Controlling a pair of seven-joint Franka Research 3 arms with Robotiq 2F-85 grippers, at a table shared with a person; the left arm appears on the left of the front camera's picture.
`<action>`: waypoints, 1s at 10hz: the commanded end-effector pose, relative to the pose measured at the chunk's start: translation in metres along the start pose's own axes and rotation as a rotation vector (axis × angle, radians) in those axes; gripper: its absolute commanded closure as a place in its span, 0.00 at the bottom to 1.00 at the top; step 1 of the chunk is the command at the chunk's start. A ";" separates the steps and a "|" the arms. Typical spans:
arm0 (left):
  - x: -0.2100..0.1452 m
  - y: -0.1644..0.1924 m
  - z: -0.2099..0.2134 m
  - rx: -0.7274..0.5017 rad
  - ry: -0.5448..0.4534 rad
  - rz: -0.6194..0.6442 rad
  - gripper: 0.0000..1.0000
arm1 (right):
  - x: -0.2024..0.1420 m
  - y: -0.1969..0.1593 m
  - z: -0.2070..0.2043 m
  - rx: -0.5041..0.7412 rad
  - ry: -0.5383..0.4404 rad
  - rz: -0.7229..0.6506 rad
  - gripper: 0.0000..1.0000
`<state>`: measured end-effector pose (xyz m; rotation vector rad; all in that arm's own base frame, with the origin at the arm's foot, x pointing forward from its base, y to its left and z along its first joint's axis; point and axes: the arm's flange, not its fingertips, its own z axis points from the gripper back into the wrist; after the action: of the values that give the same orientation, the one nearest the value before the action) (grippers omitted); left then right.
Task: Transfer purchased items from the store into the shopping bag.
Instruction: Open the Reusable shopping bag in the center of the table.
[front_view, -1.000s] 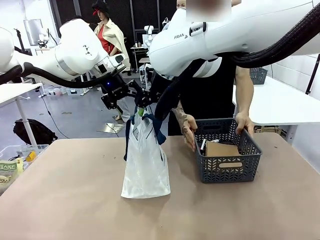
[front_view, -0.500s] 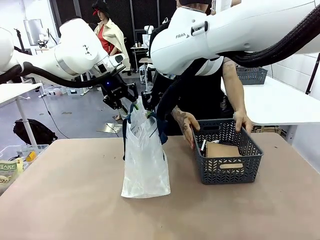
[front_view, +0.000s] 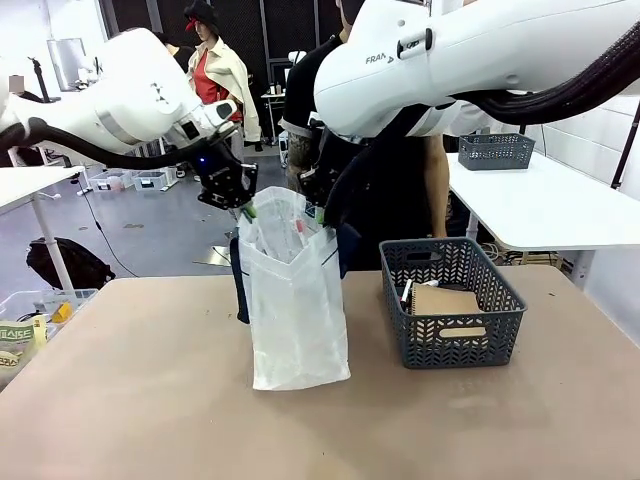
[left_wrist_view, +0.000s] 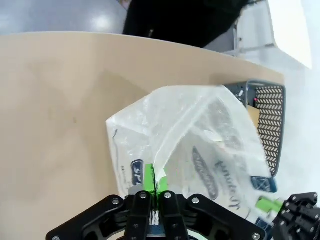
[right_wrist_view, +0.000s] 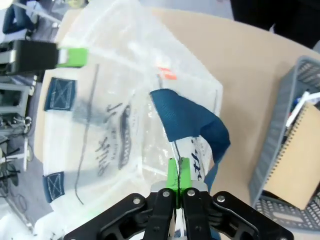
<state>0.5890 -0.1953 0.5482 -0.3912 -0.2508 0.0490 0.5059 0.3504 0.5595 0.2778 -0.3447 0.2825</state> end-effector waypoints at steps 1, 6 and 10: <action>-0.028 0.030 0.019 0.015 -0.065 0.013 1.00 | -0.003 -0.008 0.006 -0.056 -0.009 -0.050 1.00; -0.060 0.080 0.050 0.101 -0.077 0.092 1.00 | 0.001 -0.020 0.002 -0.109 0.020 -0.128 1.00; -0.046 0.089 0.055 0.071 -0.111 0.038 1.00 | 0.006 -0.003 -0.017 -0.133 0.034 -0.093 1.00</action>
<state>0.5195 -0.1108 0.5540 -0.3375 -0.3282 0.1469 0.5069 0.3524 0.5470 0.2247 -0.3149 0.1932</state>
